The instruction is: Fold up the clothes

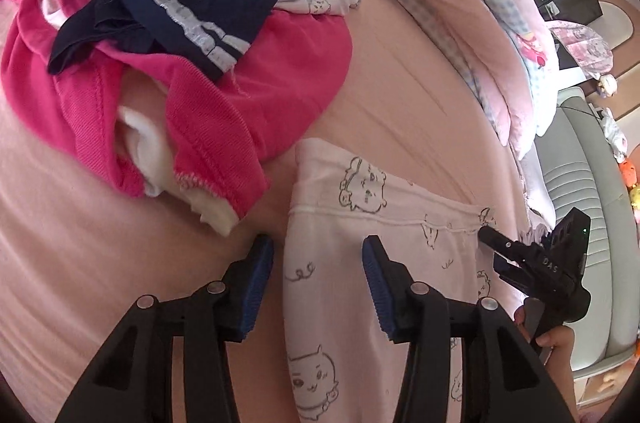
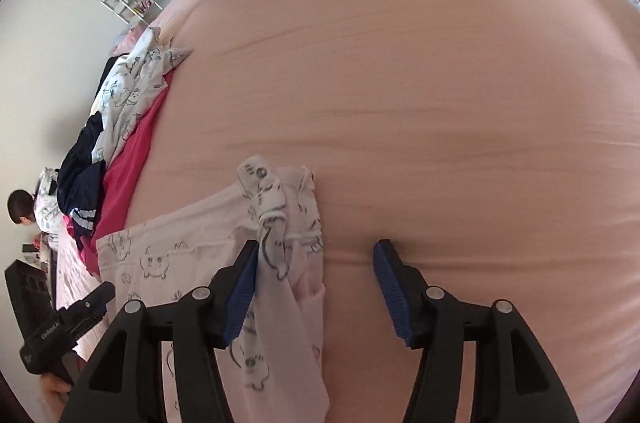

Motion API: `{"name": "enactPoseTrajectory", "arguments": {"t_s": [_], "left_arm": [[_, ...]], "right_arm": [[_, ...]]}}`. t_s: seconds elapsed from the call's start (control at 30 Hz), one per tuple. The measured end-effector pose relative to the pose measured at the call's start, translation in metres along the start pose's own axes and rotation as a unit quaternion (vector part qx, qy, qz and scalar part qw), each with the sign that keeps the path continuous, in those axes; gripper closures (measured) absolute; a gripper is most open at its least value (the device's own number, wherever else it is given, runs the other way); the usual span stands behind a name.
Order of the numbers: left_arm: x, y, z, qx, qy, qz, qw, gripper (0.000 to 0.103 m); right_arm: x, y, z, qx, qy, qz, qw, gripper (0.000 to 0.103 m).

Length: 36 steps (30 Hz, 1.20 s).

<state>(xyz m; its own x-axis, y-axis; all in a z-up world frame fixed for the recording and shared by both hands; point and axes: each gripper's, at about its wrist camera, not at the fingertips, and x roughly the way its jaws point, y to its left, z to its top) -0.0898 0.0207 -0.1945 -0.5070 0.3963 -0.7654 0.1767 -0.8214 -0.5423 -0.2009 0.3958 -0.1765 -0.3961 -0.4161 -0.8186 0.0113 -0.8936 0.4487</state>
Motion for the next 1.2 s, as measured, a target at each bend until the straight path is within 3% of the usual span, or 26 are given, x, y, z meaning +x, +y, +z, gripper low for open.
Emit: {"name": "enactPoseTrajectory", "arguments": {"t_s": [0.07,0.1,0.13,0.17,0.23,0.47,0.67,0.77,0.83,0.97,1.07,1.13,1.2], "left_arm": [[0.003,-0.006,0.002,0.022,0.001,0.000,0.9998,0.053],[0.005,-0.010,0.003,0.033,0.001,0.001,0.9995,0.055],[0.007,-0.014,0.004,0.044,0.003,0.004,0.9990,0.083],[0.009,-0.019,0.003,0.054,0.009,0.006,0.9985,0.098],[0.013,-0.033,0.000,0.073,0.022,-0.006,0.9971,0.098],[0.013,-0.087,0.006,0.139,0.020,-0.046,0.9890,0.098],[0.026,-0.119,0.020,0.170,0.016,-0.067,0.9830,0.098],[0.026,-0.119,0.018,0.195,0.012,-0.031,0.9803,0.095],[0.023,-0.119,0.014,0.215,0.008,-0.002,0.9766,0.094],[0.016,-0.119,0.007,0.255,-0.001,0.056,0.9655,0.089],[0.011,-0.119,0.002,0.283,-0.008,0.099,0.9539,0.089],[0.007,-0.119,-0.006,0.299,-0.006,0.117,0.9470,0.089],[-0.003,-0.120,-0.028,0.302,0.017,0.102,0.9478,0.089]], "right_arm": [[0.011,0.013,0.005,-0.021,0.013,0.036,0.999,0.028],[0.016,0.021,0.004,-0.033,0.018,0.038,0.999,0.044],[0.019,0.027,0.002,-0.049,0.019,0.031,0.998,0.079],[0.021,0.032,0.000,-0.064,0.020,0.023,0.997,0.089],[0.019,0.038,-0.006,-0.083,0.013,0.015,0.996,0.090],[-0.061,0.034,-0.014,-0.098,-0.066,0.012,0.993,0.091],[-0.079,0.007,0.015,-0.089,-0.078,-0.026,0.993,0.091],[-0.056,-0.014,0.027,-0.073,-0.062,-0.029,0.995,0.086],[-0.018,-0.039,0.029,-0.056,0.004,-0.061,0.997,0.073],[-0.034,-0.048,0.026,-0.040,-0.038,-0.019,0.998,0.072],[-0.075,-0.049,0.017,-0.016,-0.096,-0.043,0.994,0.059],[-0.095,-0.045,-0.003,-0.009,-0.095,-0.070,0.993,0.054],[-0.106,-0.031,-0.037,-0.033,-0.070,-0.068,0.995,0.054]]}}
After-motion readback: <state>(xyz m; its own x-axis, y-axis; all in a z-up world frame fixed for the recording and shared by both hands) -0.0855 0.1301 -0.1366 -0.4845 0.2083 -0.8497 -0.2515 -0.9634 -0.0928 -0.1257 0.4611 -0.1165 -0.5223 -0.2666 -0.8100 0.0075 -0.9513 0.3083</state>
